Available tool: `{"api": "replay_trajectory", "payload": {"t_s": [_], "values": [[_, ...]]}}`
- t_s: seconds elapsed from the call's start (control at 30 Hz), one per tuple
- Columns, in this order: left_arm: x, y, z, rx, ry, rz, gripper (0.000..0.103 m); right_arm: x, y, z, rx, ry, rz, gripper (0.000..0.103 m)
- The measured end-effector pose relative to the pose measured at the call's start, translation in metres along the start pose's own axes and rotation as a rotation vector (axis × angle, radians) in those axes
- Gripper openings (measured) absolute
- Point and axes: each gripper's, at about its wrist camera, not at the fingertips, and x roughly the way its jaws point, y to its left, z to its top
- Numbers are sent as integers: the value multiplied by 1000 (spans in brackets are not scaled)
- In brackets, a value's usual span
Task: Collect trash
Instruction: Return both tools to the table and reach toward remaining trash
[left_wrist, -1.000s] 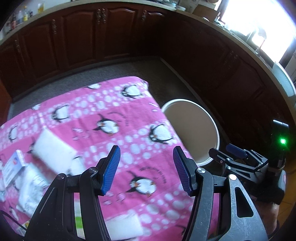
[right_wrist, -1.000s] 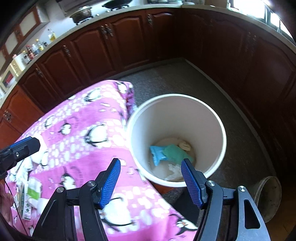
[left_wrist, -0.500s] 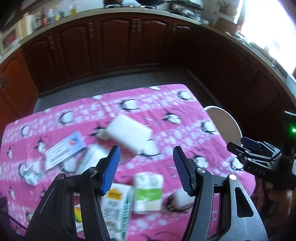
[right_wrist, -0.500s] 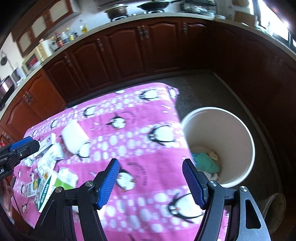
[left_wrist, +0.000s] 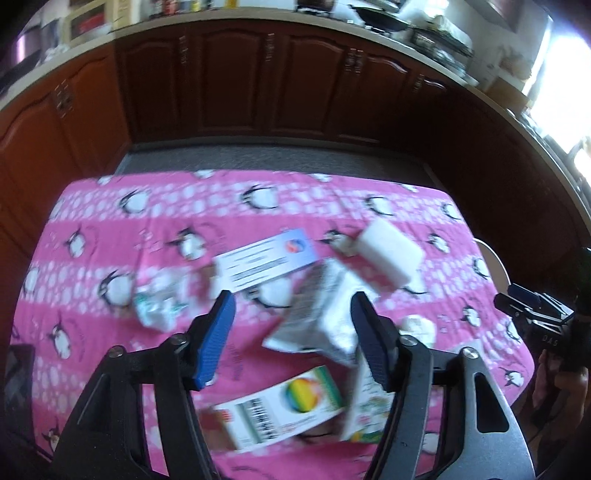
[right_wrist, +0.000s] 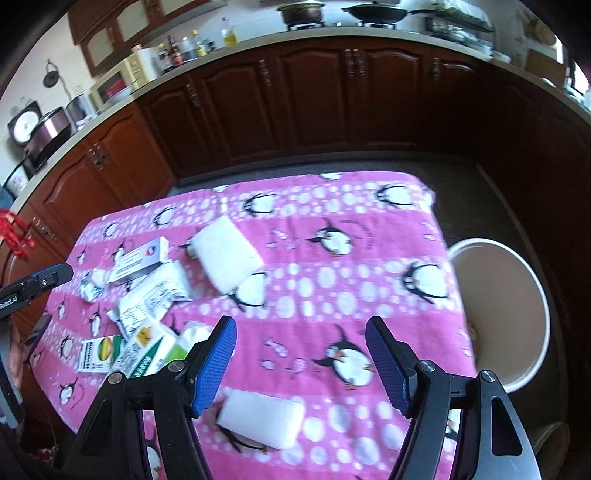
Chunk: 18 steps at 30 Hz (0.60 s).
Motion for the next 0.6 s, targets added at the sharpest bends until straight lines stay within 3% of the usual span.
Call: {"api": "replay_trajectory", "payload": {"t_s": [0.3, 0.6], "values": [[25, 76, -11, -70, 14, 85, 66, 41, 34, 21, -103, 42, 42, 77], [60, 104, 1, -77, 42, 120, 66, 87, 58, 50, -203, 83, 50, 77]]}}
